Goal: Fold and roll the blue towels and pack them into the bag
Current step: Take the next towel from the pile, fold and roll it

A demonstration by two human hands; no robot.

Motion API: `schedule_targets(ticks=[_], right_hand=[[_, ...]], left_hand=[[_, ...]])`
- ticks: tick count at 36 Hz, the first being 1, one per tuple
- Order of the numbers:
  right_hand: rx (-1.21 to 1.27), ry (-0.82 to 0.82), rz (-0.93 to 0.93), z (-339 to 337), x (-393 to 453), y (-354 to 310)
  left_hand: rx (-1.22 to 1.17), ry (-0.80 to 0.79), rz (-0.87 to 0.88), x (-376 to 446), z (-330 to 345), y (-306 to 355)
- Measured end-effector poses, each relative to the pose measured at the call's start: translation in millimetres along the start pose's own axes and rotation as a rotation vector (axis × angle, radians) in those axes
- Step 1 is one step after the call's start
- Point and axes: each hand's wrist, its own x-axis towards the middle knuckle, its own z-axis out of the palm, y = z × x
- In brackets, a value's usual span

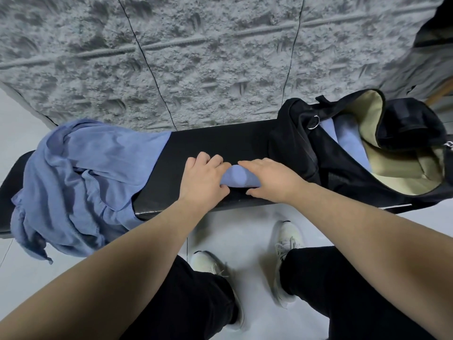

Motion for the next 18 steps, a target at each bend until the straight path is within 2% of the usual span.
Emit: schedule_targets(ticks=[4,6,11,18], right_hand=[[0.040,0.047,0.051,0,0,-6],[0.076,0.069,0.070,-2,-1,-9],[0.189,0.103,0.149,-6,-2,-16],[0.426,0.192,0.197,-12,-5,-30]], left_hand=[[-0.033,0.014,-0.013,0,0,0],[-0.125,-0.012,-0.054,-2,-3,0],[-0.502,-0.093,-0.245,-3,-4,4],[-1.057,0.008,-0.494,11,-19,16]])
